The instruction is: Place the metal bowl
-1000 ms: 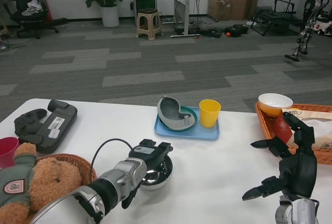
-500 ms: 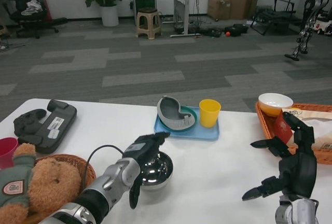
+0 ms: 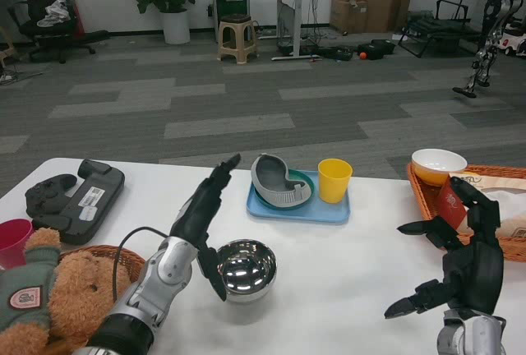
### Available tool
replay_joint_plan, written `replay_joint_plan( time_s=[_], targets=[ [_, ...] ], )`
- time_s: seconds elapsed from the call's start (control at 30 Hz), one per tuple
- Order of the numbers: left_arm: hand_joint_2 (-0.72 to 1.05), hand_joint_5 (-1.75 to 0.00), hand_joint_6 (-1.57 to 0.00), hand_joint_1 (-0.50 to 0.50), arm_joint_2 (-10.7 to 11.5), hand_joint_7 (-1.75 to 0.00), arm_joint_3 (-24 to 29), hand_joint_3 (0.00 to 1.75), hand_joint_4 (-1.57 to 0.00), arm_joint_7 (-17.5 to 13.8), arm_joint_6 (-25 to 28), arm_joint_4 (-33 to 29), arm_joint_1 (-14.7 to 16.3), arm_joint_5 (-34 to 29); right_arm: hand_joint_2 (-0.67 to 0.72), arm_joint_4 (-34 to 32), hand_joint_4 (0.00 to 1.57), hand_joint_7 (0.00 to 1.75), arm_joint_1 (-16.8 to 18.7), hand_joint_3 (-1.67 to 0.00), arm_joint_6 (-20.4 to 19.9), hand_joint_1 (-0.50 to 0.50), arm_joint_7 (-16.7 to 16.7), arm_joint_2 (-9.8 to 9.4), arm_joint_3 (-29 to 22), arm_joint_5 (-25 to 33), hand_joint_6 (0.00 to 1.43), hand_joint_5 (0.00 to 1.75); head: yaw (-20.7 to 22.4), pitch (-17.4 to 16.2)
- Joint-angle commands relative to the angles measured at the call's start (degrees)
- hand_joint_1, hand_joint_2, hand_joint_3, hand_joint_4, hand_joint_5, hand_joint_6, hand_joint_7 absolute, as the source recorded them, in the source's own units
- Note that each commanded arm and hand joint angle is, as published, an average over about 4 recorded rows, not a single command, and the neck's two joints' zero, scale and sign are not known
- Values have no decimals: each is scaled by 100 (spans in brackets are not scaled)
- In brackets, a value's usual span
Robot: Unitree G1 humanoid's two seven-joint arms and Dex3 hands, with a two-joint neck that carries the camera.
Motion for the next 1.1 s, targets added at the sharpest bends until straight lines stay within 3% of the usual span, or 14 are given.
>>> replay_joint_plan(
  time_s=[0.03,0.23,0.27,0.37,0.57,0.7,0.83,1.1],
  targets=[
    [-57,-13,0,-46,-1,-21,132,0,0,61,-758,-167,274,-1200,72,-64,94,91,82,0,-23,29,-24,1,-78,10,0,107,-92,132],
    [-61,0,0,-46,51,-21,-182,0,0,-16,-1312,-972,893,-3663,72,-181,94,91,93,0,-23,29,-9,-10,-98,-1,0,107,-331,358],
    [-64,0,0,-47,119,-21,-329,0,0,-99,-1558,-1048,979,-4217,72,-209,94,91,93,0,-23,29,-4,-17,-85,1,0,107,-355,383],
    [-64,0,0,-46,341,-21,-703,0,0,-238,-2129,-1101,1076,-5058,72,-238,94,91,79,0,-23,29,0,-26,-52,3,0,107,-371,410],
    [-72,0,0,-47,601,-19,-1019,0,0,-317,-2652,-1101,1146,-5555,72,-256,93,87,-13,0,-23,29,26,-39,14,-15,0,107,-357,500],
    [-72,0,0,-47,653,-14,-1217,0,0,-884,-2696,-1158,1137,-6192,72,-295,92,84,-39,0,-14,29,35,-61,18,-19,0,107,-393,543],
    [-72,0,0,-48,838,-14,-1204,0,0,-1194,-2582,-1490,1159,-6550,72,-370,93,84,-39,0,-20,29,35,-76,12,-23,0,107,-418,592],
    [-72,0,0,-48,1453,-14,-1371,0,0,-1231,-1938,-2077,1425,-6680,72,-425,94,84,-24,0,-23,29,35,-79,-28,-32,0,107,-428,683]
  ],
)
